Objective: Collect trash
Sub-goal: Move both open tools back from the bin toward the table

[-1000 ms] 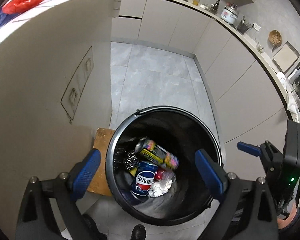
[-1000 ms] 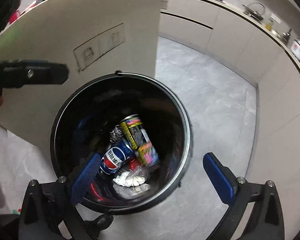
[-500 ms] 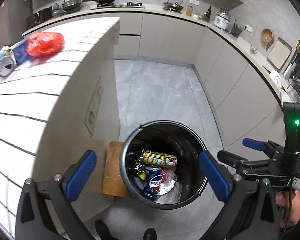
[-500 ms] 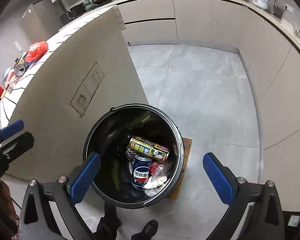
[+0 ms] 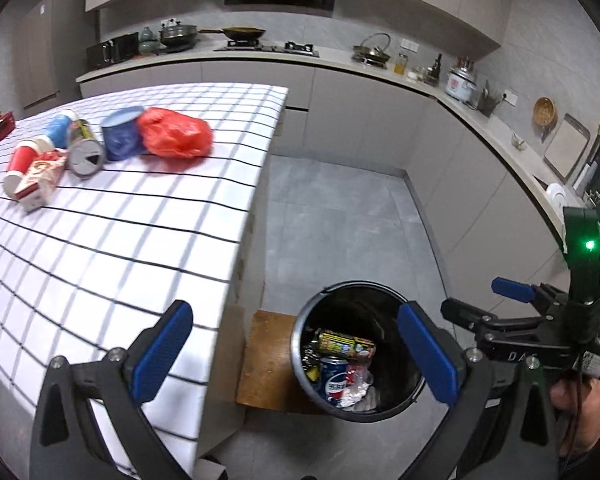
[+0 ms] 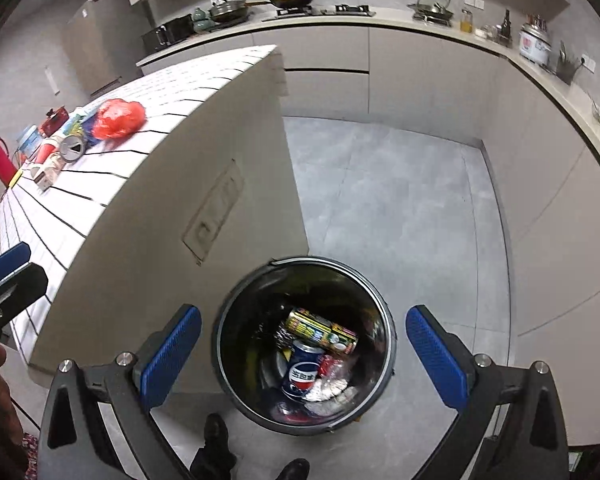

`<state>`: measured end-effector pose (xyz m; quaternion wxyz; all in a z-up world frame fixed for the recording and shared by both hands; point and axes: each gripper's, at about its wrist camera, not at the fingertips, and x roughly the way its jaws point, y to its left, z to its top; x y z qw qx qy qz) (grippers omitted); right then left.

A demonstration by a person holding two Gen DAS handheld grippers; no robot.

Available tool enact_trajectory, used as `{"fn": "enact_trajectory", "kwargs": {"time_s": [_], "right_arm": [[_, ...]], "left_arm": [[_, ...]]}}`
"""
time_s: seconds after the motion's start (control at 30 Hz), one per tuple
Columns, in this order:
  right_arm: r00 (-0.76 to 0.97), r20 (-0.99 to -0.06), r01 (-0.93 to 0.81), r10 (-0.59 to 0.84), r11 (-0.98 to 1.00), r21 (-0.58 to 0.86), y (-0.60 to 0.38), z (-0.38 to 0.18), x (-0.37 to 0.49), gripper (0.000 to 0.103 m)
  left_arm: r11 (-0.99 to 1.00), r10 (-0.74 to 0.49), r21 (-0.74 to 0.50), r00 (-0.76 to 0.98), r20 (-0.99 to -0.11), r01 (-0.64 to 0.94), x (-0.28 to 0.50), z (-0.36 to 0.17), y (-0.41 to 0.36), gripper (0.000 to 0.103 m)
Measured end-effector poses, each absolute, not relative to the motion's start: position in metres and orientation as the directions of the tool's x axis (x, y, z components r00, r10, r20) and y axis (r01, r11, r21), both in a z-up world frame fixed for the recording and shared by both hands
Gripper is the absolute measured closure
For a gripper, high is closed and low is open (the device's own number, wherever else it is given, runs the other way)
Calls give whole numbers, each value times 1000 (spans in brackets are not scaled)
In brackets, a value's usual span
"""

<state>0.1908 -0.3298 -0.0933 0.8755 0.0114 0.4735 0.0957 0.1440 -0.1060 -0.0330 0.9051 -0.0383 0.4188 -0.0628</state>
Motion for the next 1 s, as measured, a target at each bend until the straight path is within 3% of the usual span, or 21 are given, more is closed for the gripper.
{"fn": "enact_trajectory", "kwargs": {"time_s": [0.6, 1.0], "right_arm": [[564, -792, -271, 234, 958, 90, -228, -46, 211, 0], [562, -791, -361, 241, 932, 28, -138, -31, 249, 0]], "left_arm": [[991, 23, -68, 658, -753, -112, 142, -23, 29, 0], [976, 14, -135, 663, -749, -173, 169, -28, 123, 0]]}}
